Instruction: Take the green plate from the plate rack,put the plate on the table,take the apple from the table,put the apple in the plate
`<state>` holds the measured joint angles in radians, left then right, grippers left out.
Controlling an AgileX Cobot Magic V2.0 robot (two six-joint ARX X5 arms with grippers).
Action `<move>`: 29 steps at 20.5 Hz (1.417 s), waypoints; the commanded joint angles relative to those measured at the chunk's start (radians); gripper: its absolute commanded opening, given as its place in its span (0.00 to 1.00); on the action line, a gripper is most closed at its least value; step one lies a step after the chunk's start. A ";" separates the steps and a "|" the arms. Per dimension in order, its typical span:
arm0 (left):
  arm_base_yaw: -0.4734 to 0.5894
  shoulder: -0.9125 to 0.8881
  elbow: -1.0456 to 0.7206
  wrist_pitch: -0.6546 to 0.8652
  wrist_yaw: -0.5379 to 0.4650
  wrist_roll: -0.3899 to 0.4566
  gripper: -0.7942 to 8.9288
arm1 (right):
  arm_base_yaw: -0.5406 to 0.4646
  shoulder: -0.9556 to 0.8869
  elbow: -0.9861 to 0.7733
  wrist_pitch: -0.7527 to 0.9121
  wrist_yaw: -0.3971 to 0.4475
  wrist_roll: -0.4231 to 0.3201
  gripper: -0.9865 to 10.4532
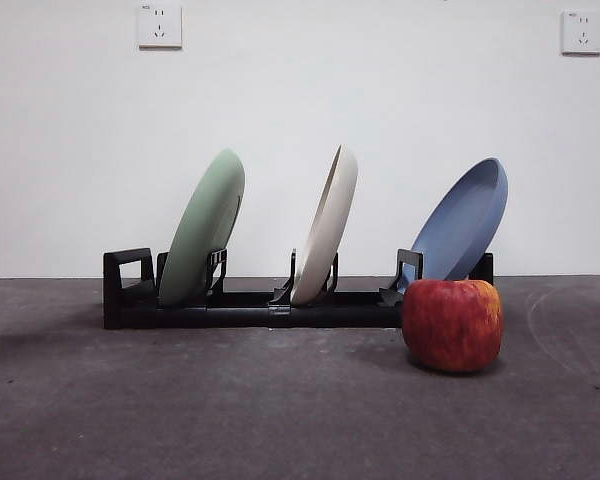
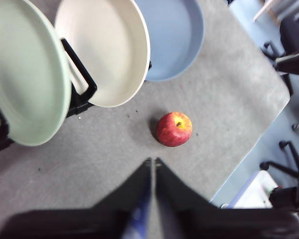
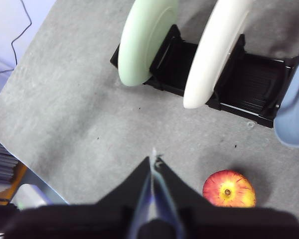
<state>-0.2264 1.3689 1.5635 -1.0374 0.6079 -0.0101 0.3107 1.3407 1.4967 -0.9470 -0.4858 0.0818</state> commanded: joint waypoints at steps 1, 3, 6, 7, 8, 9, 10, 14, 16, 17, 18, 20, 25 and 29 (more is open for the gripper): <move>-0.024 0.008 0.001 0.042 -0.035 0.001 0.54 | 0.004 -0.001 0.005 0.021 0.041 -0.012 0.38; -0.046 0.008 0.001 0.090 -0.075 -0.017 0.59 | 0.004 -0.003 0.013 0.023 0.100 -0.012 0.68; -0.063 0.008 0.002 0.165 -0.079 -0.050 0.59 | 0.004 -0.003 0.025 0.019 0.146 -0.016 0.75; -0.063 0.008 0.002 0.188 -0.087 -0.058 0.59 | 0.004 -0.003 0.027 0.019 0.146 -0.015 0.75; -0.063 0.011 0.002 0.222 -0.108 -0.077 0.59 | 0.004 -0.003 0.027 0.019 0.146 -0.015 0.74; -0.063 0.013 0.002 0.247 -0.126 -0.088 0.59 | 0.004 -0.003 0.029 0.019 0.146 -0.014 0.74; -0.063 0.019 0.002 0.278 -0.148 -0.097 0.59 | 0.004 -0.003 0.031 0.020 0.146 -0.014 0.74; -0.060 0.094 0.012 0.344 -0.168 -0.121 0.59 | 0.004 -0.003 0.032 0.020 0.146 -0.014 0.74; -0.061 0.173 0.050 0.343 -0.168 -0.120 0.59 | 0.004 -0.003 0.032 0.020 0.146 -0.009 0.74; -0.061 0.222 0.081 0.343 -0.168 -0.120 0.59 | 0.004 -0.003 0.032 0.020 0.146 -0.007 0.74; -0.061 0.269 0.117 0.342 -0.168 -0.121 0.59 | 0.004 -0.003 0.032 0.019 0.146 -0.007 0.74; -0.061 0.366 0.211 0.304 -0.203 -0.120 0.59 | 0.004 -0.003 0.032 0.017 0.146 -0.004 0.74; -0.060 0.544 0.414 0.164 -0.324 -0.082 0.59 | 0.004 -0.003 0.032 -0.004 0.174 -0.004 0.74; -0.061 0.598 0.421 0.151 -0.321 -0.083 0.59 | 0.004 -0.003 0.032 -0.003 0.177 -0.004 0.74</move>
<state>-0.2871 1.9549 1.9831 -0.8871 0.2863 -0.1051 0.3138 1.3392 1.5238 -0.9524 -0.3107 0.0750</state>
